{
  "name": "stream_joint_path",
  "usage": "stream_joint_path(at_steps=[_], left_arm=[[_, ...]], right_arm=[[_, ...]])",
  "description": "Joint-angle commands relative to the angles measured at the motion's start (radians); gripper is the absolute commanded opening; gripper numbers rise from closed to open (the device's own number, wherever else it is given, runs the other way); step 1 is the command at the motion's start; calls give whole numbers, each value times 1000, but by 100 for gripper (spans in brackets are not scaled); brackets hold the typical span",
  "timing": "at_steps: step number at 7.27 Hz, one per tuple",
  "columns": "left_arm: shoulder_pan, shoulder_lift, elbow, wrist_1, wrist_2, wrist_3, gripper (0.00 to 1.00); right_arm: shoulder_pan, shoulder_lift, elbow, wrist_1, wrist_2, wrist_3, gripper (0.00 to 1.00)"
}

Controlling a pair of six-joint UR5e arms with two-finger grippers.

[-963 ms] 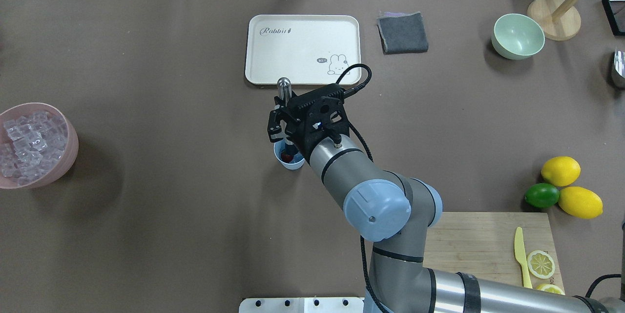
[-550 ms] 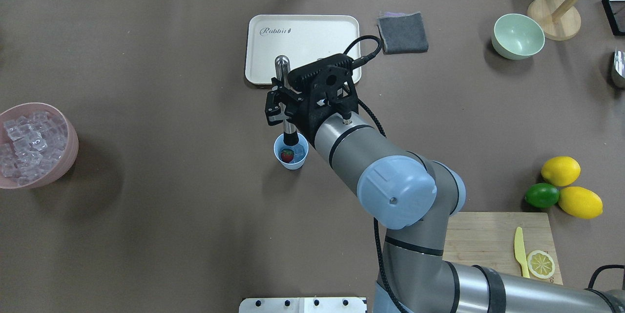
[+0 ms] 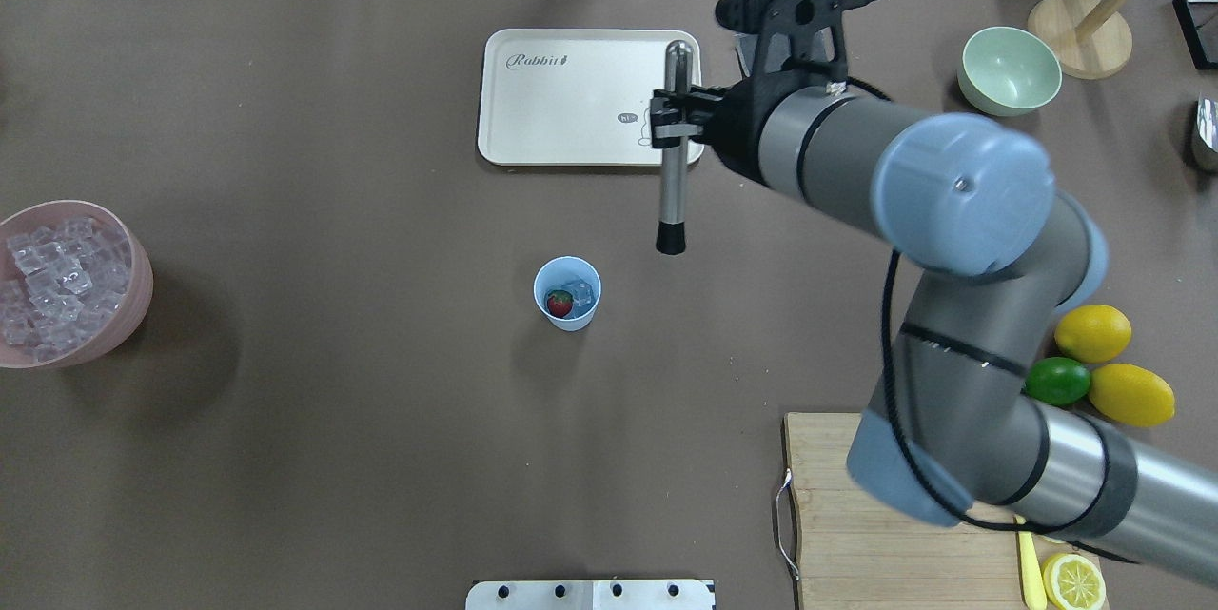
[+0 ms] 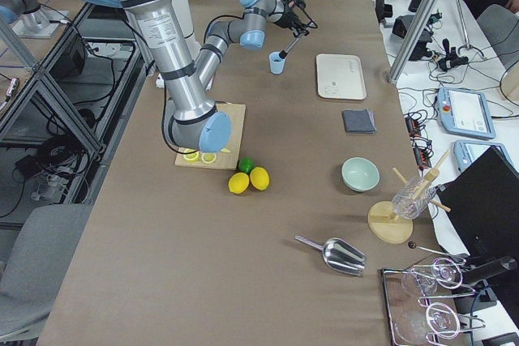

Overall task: Mash ice and strawberries in cup
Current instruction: 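Lift the muddler out of the cup with the right gripper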

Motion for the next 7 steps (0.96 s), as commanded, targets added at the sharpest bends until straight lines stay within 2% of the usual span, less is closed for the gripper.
stream_joint_path(at_steps=[1, 2, 3, 4, 6, 7], left_arm=[[-3, 1, -1, 0, 4, 0, 97], [-3, 2, -1, 0, 4, 0, 97], [-3, 2, 2, 0, 6, 2, 97], [-3, 1, 4, 0, 6, 2, 97], [-3, -1, 2, 0, 6, 2, 97], [-3, -1, 2, -2, 7, 2, 97]], right_arm=[[238, -142, -6, -75, 425, 29, 0], [324, -180, -64, -78, 600, 23, 0], [384, -202, -151, -84, 734, -2, 0], [426, -222, -227, -131, 797, -102, 0], [428, -233, -343, -294, 792, -347, 0], [434, -221, -433, -304, 795, -403, 0]])
